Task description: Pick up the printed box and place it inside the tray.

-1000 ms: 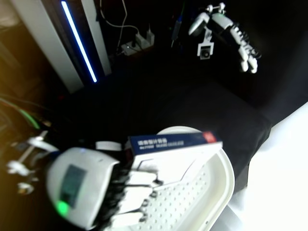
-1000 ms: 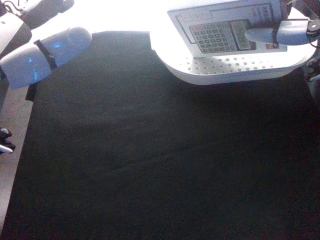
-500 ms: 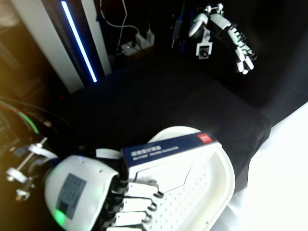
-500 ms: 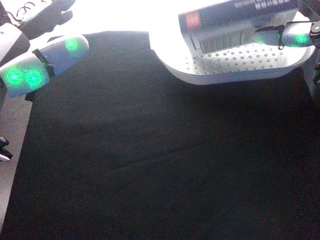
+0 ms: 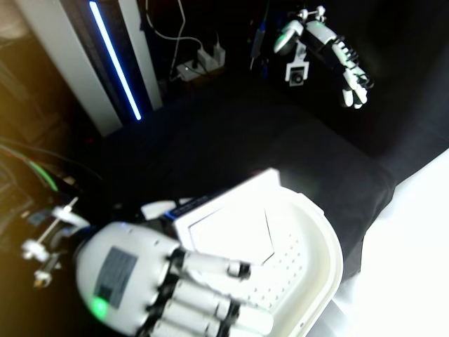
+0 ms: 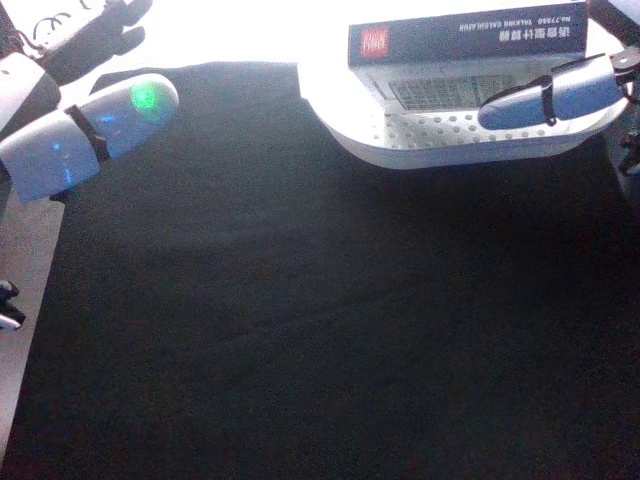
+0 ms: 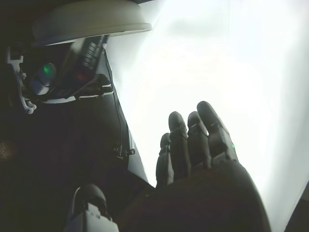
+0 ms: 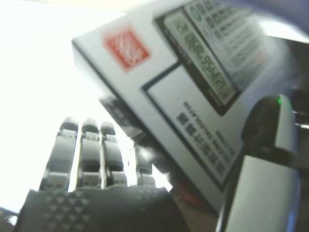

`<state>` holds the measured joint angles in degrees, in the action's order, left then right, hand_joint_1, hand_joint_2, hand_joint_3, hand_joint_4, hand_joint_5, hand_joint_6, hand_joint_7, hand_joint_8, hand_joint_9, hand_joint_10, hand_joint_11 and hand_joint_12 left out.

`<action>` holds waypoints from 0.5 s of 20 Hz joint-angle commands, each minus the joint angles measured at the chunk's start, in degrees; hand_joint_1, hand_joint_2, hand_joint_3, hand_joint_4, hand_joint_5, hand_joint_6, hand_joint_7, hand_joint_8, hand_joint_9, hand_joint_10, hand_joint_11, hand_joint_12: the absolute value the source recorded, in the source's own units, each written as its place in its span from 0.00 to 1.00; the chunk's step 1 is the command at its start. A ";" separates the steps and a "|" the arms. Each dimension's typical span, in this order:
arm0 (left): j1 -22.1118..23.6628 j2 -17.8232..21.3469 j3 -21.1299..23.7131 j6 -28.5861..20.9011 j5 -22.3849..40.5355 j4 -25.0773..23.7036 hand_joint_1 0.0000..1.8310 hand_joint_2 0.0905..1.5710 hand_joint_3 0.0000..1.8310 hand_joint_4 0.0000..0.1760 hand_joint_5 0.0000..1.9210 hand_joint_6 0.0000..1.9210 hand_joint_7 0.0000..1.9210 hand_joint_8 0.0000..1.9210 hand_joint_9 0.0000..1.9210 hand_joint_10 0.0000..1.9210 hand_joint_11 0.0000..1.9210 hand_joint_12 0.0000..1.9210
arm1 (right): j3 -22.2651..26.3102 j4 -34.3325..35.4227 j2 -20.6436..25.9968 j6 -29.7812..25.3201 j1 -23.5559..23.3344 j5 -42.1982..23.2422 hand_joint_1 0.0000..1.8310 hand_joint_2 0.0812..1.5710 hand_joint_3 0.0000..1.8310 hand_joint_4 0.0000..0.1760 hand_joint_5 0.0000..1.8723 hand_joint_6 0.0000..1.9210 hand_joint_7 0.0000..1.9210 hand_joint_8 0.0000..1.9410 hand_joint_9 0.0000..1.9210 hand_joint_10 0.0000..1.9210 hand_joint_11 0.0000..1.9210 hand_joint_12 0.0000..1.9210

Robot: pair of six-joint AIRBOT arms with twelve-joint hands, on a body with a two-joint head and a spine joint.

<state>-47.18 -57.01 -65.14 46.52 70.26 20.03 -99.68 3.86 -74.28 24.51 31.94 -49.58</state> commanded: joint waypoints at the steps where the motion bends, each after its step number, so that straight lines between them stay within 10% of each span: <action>1: 0.28 0.09 -0.08 -0.50 7.31 -0.20 0.00 0.58 0.00 0.57 0.07 0.00 0.19 0.00 0.11 0.00 0.00 0.30 | -0.74 2.87 0.67 -0.85 -0.84 -6.29 0.46 0.40 0.01 1.00 0.00 0.00 0.00 0.00 0.00 0.00 0.00 0.00; 10: 0.10 -0.57 -0.21 -0.63 7.16 -0.18 0.00 0.59 0.00 0.55 0.05 0.00 0.15 0.00 0.05 0.00 0.00 0.00 | -2.09 3.75 1.11 -4.73 -0.84 -6.30 0.44 0.41 0.00 1.00 0.00 0.00 0.00 0.00 0.00 0.00 0.00 0.00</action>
<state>-47.37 -57.78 -65.17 46.44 70.17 20.05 -101.16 5.98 -73.82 20.23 31.94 -49.36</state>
